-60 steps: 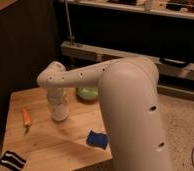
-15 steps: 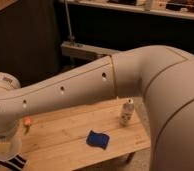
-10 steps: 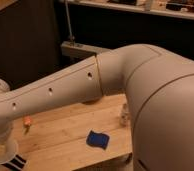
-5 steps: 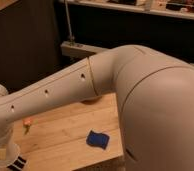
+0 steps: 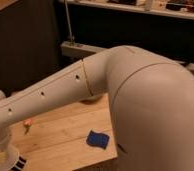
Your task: Place the ceramic cup over the eraser
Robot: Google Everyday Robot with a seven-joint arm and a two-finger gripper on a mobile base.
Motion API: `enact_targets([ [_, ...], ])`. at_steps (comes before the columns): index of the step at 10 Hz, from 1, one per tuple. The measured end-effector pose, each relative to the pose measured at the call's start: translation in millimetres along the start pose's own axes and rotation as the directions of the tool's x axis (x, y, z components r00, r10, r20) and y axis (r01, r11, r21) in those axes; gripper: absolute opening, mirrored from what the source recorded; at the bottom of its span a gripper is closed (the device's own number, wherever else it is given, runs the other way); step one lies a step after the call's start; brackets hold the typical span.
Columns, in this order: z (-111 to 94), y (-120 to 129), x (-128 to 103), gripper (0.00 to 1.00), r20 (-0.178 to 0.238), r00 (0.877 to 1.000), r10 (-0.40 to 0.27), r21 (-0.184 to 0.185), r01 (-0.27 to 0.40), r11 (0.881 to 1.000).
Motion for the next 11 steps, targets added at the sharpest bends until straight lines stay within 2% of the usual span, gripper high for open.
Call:
enact_targets([
  [2,10,0,-3,0.01,-0.02,1.0,-0.01,-0.009,0.01,1.0],
  [3,15,1,-3,0.05,-0.031,0.999,-0.019,-0.011,0.019,1.0],
  [5,25,3,-1,0.22,-0.035,0.999,-0.019,-0.03,0.018,0.999],
  [6,28,2,4,0.35,-0.02,1.0,-0.015,-0.048,0.014,0.999],
  [8,30,1,10,0.53,-0.002,1.0,-0.008,-0.065,0.008,0.998],
  [9,31,0,13,0.65,0.004,1.0,-0.007,-0.072,0.007,0.997],
  [11,35,1,11,0.79,0.001,1.0,-0.013,-0.08,0.013,0.997],
])
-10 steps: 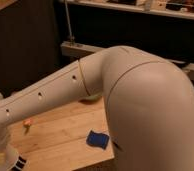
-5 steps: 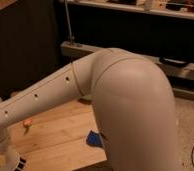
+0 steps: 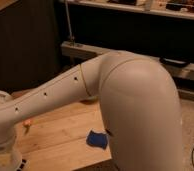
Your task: Place the ceramic cup over the eraser
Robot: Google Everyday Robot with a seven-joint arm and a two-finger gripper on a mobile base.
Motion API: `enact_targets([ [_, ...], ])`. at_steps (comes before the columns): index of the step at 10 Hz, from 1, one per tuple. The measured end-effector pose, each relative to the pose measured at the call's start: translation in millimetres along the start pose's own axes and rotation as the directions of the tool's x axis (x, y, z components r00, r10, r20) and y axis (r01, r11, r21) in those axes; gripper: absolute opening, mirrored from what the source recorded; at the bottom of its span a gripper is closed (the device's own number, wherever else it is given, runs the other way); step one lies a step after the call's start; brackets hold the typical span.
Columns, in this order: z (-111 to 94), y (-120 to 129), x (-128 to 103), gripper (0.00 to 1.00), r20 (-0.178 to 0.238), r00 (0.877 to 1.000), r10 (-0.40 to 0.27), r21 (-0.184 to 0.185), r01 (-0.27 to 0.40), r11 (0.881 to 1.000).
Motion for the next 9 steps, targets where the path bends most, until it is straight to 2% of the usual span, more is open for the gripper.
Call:
enact_targets([
  [6,6,0,-6,0.8,-0.025,1.0,0.002,-0.007,-0.002,1.0],
  [8,8,-8,-2,0.8,-0.026,0.999,0.037,-0.02,-0.038,0.999],
  [9,9,-16,4,0.8,-0.019,0.997,0.08,-0.025,-0.081,0.996],
])
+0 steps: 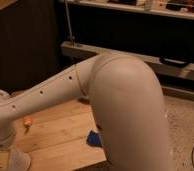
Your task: Place the ceramic cup over the eraser
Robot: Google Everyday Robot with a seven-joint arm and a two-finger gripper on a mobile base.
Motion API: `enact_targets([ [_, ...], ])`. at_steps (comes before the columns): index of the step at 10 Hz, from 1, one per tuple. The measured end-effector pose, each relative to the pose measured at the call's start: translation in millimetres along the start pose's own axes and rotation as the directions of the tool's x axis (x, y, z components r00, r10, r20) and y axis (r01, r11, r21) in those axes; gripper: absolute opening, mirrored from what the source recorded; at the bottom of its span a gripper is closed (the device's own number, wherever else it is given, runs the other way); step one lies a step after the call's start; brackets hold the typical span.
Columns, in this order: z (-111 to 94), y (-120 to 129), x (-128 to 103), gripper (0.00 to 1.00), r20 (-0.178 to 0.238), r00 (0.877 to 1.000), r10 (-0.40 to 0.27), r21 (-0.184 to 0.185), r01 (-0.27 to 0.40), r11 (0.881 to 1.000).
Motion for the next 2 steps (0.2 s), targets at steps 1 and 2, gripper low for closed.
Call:
enact_targets([
  [1,-0.2,-11.2,8.1,0.8,0.02,0.998,0.055,-0.006,-0.055,0.998],
  [2,0.0,-12.8,8.9,0.8,0.025,0.997,0.067,-0.008,-0.066,0.998],
])
